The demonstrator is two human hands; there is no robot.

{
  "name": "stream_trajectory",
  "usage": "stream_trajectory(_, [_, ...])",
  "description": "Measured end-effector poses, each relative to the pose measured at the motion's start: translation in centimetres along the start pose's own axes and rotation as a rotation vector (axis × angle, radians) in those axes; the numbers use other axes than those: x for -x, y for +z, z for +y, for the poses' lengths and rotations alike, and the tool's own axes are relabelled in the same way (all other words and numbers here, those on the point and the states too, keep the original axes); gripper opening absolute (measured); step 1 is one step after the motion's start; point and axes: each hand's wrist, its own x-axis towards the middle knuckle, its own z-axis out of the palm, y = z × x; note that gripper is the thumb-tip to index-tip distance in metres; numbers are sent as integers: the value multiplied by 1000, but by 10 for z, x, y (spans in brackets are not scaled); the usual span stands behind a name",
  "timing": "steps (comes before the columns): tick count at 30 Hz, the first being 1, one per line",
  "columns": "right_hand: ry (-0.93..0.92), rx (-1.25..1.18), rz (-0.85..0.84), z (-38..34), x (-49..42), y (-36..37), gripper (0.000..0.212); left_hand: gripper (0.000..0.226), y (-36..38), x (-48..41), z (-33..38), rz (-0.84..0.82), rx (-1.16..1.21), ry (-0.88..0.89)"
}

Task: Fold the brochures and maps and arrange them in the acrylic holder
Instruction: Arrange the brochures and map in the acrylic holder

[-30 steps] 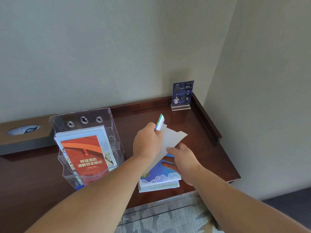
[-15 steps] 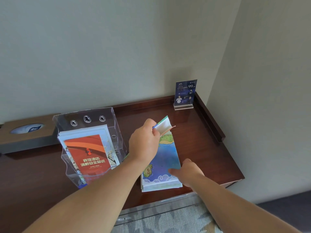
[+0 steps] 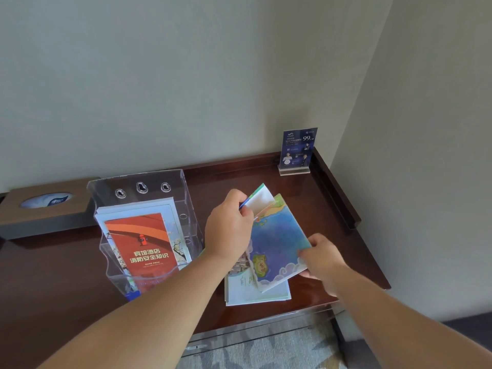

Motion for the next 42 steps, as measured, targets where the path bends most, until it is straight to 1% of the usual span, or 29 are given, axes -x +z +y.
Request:
stream_trajectory(3, [-21, -173, 37, -8, -6, -32, 13, 8, 7, 8, 3, -29, -6, 27])
stream_trajectory(6, [-64, -395, 78, -14, -10, -69, 17, 10, 16, 13, 9, -58, 52, 7])
stream_trajectory(10, [-52, -706, 50, -13, -7, -111, 20, 10, 28, 18, 11, -90, 108, -37])
stream_trajectory(13, [-27, -800, -28, -7, -4, -125, 19, 10, 37, 19, 7, -95, 121, -85])
stream_trajectory(15, [-11, -781, -101, -4, -2, -127, 18, 12, 42, 16, 6, -96, 137, -127])
stream_trajectory(17, [5, -702, -151, -3, 0, -127, 18, 12, 47, 12, 7, -72, 178, -178])
stream_trajectory(19, [18, -578, -179, -2, 2, -129, 18, 11, 48, 8, 9, -40, 215, -216])
stream_trajectory(21, [32, -423, -198, -2, 2, -129, 17, 12, 48, 6, 10, -33, 219, -207])
stream_trajectory(23, [50, -290, -210, -5, 2, -128, 17, 14, 46, 9, 10, -63, 155, -131])
stream_trajectory(27, [80, -102, -250, -18, 0, -117, 16, 14, 46, 21, 8, -172, 96, 128])
stream_trajectory(29, [67, -41, -238, -25, -3, -105, 16, 16, 47, 26, 7, -192, 73, 230])
stream_trajectory(31, [43, -76, -176, -29, -8, -91, 19, 17, 48, 30, 4, -193, 57, 293])
stream_trajectory(34, [47, -302, -5, -32, -15, -72, 27, 19, 48, 33, -1, -210, 72, 291])
stream_trajectory(36, [91, -456, 43, -30, -17, -62, 15, 20, 48, 33, -4, -206, 85, 258])
stream_trajectory(37, [107, -481, 42, -28, -17, -57, 8, 20, 48, 33, -5, -201, 91, 243])
stream_trajectory(38, [111, -466, 34, -26, -16, -54, 7, 20, 48, 32, -6, -198, 94, 234])
stream_trajectory(42, [76, -335, 28, -25, -20, -48, 20, 22, 48, 39, -9, -264, 83, 272])
